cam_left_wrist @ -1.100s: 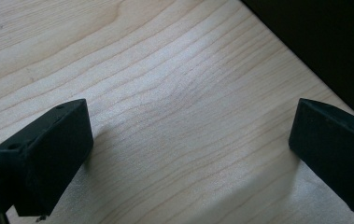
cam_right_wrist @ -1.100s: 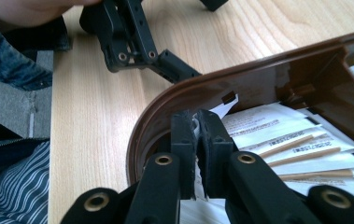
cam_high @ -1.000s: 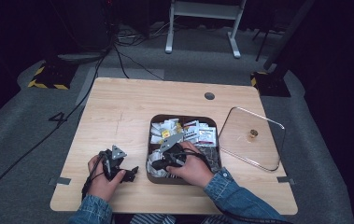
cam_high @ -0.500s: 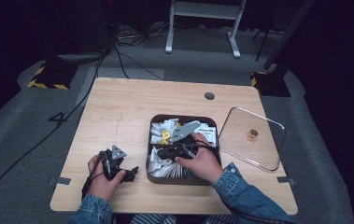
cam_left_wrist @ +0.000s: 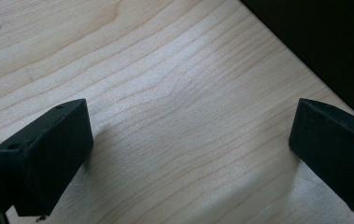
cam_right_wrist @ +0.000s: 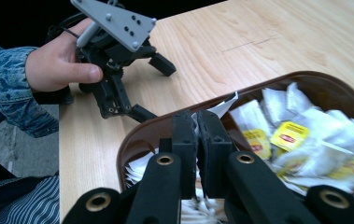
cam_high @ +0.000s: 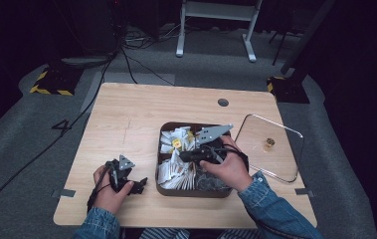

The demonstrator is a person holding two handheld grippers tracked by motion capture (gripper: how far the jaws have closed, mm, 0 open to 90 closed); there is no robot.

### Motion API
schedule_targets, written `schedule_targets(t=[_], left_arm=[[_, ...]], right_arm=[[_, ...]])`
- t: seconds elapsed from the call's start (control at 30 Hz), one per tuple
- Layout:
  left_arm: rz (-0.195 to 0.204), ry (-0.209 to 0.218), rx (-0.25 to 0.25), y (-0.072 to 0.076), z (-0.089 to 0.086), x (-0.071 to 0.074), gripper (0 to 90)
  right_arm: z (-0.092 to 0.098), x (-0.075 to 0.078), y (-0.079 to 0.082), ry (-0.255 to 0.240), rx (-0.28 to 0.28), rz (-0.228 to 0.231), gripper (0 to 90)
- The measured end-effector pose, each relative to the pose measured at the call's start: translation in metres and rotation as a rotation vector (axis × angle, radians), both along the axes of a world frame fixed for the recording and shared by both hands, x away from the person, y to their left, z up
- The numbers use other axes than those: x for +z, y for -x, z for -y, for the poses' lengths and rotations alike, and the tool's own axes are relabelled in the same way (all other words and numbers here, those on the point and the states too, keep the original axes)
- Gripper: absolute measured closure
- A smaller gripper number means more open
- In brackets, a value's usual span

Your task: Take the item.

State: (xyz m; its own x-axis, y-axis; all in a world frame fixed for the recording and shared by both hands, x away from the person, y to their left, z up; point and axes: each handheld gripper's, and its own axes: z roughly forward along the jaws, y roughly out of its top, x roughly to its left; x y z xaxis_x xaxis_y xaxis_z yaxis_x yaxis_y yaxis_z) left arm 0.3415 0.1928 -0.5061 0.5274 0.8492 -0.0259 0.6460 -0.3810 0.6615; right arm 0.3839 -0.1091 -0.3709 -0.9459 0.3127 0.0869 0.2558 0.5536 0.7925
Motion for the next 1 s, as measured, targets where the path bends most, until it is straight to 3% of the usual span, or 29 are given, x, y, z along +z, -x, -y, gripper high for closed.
schedule_targets(t=[0.73,1.0], left_arm=[[-0.001,0.002,-0.004,0.000,0.000,0.000,0.1],[-0.002,0.002,-0.004,0.001,-0.002,0.000,0.1]], right_arm=[[0.092,0.023,0.001,-0.051,-0.198,0.030,87.1],[0.120,0.027,0.002,-0.067,-0.247,0.034,87.1]])
